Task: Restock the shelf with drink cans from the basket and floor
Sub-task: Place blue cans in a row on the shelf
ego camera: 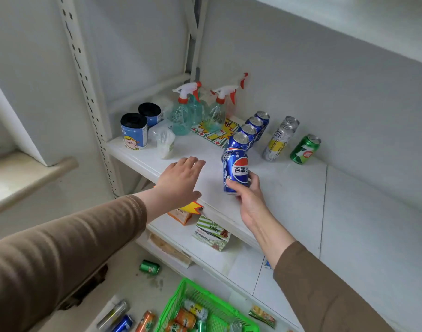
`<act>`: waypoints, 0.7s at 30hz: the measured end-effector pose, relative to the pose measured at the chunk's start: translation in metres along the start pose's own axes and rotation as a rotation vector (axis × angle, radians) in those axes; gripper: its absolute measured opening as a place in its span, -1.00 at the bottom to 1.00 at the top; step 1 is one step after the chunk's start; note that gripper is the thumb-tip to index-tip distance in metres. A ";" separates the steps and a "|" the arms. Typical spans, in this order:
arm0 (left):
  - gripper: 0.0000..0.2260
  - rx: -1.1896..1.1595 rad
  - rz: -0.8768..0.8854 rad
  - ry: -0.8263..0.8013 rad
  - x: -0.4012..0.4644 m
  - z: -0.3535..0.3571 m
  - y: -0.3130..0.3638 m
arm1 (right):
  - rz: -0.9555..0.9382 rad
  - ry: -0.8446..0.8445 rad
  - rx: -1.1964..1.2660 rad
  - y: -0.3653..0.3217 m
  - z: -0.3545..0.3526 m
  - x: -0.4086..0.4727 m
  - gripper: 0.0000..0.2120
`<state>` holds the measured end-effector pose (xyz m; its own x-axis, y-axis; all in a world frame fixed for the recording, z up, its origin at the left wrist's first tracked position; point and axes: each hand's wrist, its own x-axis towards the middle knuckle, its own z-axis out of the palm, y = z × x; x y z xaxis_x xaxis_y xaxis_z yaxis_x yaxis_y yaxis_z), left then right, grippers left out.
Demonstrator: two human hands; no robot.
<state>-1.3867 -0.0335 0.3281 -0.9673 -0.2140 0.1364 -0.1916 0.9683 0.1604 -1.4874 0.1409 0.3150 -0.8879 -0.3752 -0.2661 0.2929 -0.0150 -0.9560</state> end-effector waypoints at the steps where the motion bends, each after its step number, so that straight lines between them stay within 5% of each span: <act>1: -0.23 0.002 0.005 -0.003 0.002 0.001 -0.003 | -0.058 0.028 -0.065 0.005 0.004 0.001 -0.32; 13: -0.23 -0.015 0.026 -0.051 0.019 0.018 -0.017 | -0.348 0.302 -0.593 0.054 0.038 0.022 -0.08; 17: -0.22 -0.042 0.023 -0.074 0.020 0.025 -0.016 | -0.315 0.274 -0.712 0.053 0.034 0.027 0.01; 21: -0.24 -0.050 0.041 -0.071 0.024 0.027 -0.012 | -0.308 0.205 -0.753 0.056 0.017 0.024 -0.13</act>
<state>-1.4119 -0.0466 0.3029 -0.9837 -0.1633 0.0747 -0.1451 0.9679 0.2052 -1.4859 0.1153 0.2575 -0.9577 -0.2785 0.0725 -0.2236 0.5615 -0.7967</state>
